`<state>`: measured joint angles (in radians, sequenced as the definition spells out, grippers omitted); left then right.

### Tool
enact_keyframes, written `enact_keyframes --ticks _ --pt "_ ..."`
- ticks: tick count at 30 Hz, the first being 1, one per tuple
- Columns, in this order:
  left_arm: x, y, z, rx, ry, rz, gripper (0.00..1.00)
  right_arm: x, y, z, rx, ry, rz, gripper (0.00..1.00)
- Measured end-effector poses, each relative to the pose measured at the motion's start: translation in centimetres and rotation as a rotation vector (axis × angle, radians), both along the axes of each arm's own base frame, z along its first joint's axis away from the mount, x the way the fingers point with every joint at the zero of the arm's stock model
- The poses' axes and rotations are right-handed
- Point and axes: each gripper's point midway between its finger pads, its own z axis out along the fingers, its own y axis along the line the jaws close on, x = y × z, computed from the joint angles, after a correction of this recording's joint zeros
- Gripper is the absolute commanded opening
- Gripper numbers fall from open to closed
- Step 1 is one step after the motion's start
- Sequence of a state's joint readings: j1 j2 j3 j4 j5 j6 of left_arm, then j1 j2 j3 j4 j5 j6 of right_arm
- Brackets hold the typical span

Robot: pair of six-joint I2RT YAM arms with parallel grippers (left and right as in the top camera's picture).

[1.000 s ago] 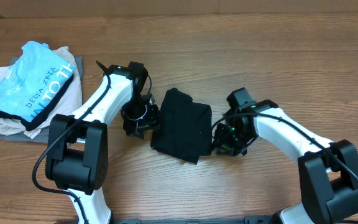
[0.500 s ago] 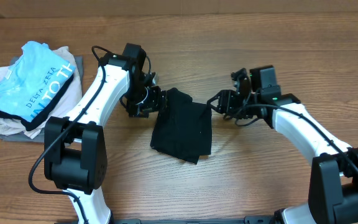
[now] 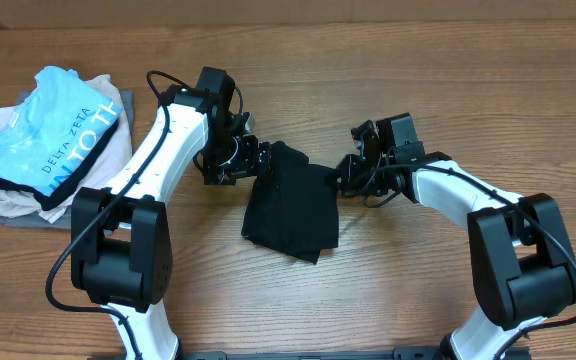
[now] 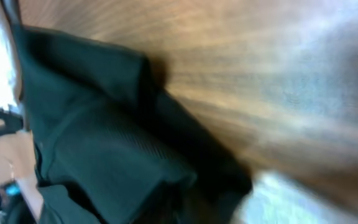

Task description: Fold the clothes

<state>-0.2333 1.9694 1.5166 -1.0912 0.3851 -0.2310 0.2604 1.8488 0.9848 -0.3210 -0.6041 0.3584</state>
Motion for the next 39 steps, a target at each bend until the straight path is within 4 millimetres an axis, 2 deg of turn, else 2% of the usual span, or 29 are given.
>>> enact_keyframes --ticks 3,7,14,15,16,17,18,21,25,26,29,32,34,35,37,39 --pt "-0.1 0.0 -0.2 0.002 0.001 0.0 0.88 -0.7 -1.0 -0.3 -0.012 0.057 -0.02 0.04" --pt "0.1 0.0 -0.2 0.002 -0.007 0.0 0.9 -1.5 -3.3 -0.1 -0.052 0.117 -0.077 0.04" --pt "1.4 -0.5 -0.3 -0.013 -0.064 -0.003 0.9 -1.4 -4.7 0.2 -0.093 0.122 -0.117 0.04" --pt "1.4 -0.7 -0.4 -0.015 -0.071 -0.008 0.9 -1.7 -4.9 0.0 -0.109 0.14 -0.128 0.08" --pt "1.2 -1.0 -0.6 -0.014 -0.068 -0.016 0.89 -2.1 -5.4 -0.3 -0.136 0.169 -0.153 0.23" --pt "0.8 -1.2 -0.8 -0.014 -0.061 -0.025 0.87 -2.5 -5.9 -0.7 -0.164 0.2 -0.179 0.34" --pt "0.3 -1.6 -1.1 -0.014 -0.049 -0.036 0.85 -2.9 -6.4 -1.0 -0.196 0.225 -0.201 0.36" --pt "-1.8 -2.7 -2.1 -0.005 0.002 -0.076 0.72 -3.5 -8.1 -1.7 -0.264 0.28 -0.272 0.37" --pt "-4.0 -3.0 -3.3 0.015 0.058 -0.103 0.38 -3.8 -9.6 -1.7 -0.266 0.326 -0.318 0.34" --pt "-4.3 -2.9 -3.6 0.022 0.065 -0.106 0.34 -3.8 -9.7 -1.6 -0.251 0.332 -0.318 0.33" --pt "-4.8 -2.5 -4.5 0.037 0.071 -0.108 0.38 -3.7 -9.1 -0.5 -0.165 0.324 -0.282 0.26" --pt "-5.1 -2.3 -5.2 0.04 0.07 -0.107 0.39 -3.8 -7.3 1.7 -0.047 0.283 -0.2 0.24" --pt "-5.2 -2.3 -5.3 0.04 0.072 -0.106 0.4 -4.2 -5.8 3.6 0.027 0.247 -0.134 0.16" --pt "-5.1 -2.3 -5.3 0.04 0.071 -0.106 0.42 -4.4 -5.1 4.4 0.054 0.236 -0.104 0.13" --pt "-5.1 -2.3 -5.4 0.039 0.068 -0.104 0.55 -5.2 -3.4 5.6 0.097 0.223 -0.04 0.1" --pt "-5.0 -2.2 -5.4 0.041 0.069 -0.092 0.64 -6.0 -1.3 6.1 0.123 0.212 0.03 0.1"
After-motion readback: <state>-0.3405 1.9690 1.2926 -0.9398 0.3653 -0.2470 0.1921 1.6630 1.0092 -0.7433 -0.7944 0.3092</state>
